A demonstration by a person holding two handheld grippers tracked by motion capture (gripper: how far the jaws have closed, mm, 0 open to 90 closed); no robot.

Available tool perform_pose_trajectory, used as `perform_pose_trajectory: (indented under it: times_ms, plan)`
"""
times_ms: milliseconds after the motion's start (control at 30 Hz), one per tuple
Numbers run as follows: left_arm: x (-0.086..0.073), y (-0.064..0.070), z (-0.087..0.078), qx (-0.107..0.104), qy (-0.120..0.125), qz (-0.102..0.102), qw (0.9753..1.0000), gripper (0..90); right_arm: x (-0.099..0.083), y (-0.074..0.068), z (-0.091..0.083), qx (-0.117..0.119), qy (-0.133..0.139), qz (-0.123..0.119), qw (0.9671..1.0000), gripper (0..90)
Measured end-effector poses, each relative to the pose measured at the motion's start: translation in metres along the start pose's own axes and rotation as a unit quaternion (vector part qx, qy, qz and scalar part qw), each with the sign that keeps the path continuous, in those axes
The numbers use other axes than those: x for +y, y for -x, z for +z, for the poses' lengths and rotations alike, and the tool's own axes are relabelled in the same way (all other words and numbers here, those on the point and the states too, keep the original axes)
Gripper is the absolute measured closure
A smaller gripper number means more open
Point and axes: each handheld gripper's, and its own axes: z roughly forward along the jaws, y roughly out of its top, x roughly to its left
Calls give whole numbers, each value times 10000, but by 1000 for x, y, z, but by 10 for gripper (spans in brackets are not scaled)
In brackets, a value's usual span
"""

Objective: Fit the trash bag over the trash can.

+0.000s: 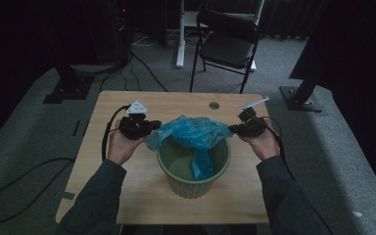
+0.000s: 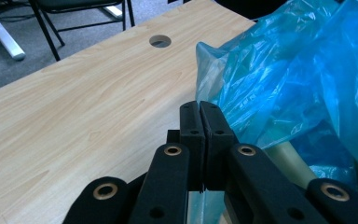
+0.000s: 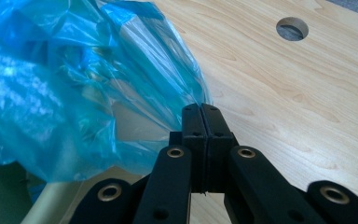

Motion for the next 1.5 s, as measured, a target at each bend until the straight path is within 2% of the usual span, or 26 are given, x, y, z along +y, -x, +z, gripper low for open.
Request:
perform_pose_trajectory:
  times_ms: [200, 433, 500, 600, 767, 933, 1067, 1233, 1267, 1367, 1467, 1500]
  plan:
    - [-4, 1, 5, -20, -51, -34, 10000, 891, -4, 3, -2, 57, 53, 67, 9999, 900]
    - [-8, 0, 12, -7, -116, -116, 9999, 888, -9, 0, 6, 71, -58, 24, 10000, 900]
    - [-8, 0, 11, 48, -116, -137, 9998, 819, -9, -1, 8, 92, -68, 4, 9999, 900]
    - [-8, -1, 7, 77, -79, -171, 9998, 768, -9, -2, 6, 102, -27, -47, 9999, 899]
    - [-9, -3, 3, 120, 12, -269, 9996, 678, -10, -5, 4, 104, 2, -121, 9999, 887]
    - [-8, -10, -8, 115, 302, -483, 9983, 618, -9, -9, -1, 104, 107, -227, 9996, 823]
    - [-8, -9, -18, 117, 470, -493, 9976, 597, -8, -11, -5, 107, 195, -277, 9994, 779]
    - [-8, -6, -28, 24, 610, -481, 9970, 588, -8, -13, -9, 84, 249, -296, 9992, 751]
    - [-9, -2, -33, -77, 669, -458, 9967, 588, -8, -13, -10, 83, 280, -297, 9991, 748]
    - [-13, 2, -37, -170, 613, -379, 9973, 577, -9, -13, -15, 98, 334, -302, 9989, 747]
    - [-17, 3, -37, -179, 521, -341, 9979, 577, -12, -16, -16, 142, 311, -402, 9986, 751]
    - [-21, 3, -36, -245, 475, -360, 9979, 577, -12, -18, -16, 148, 296, -438, 9985, 752]
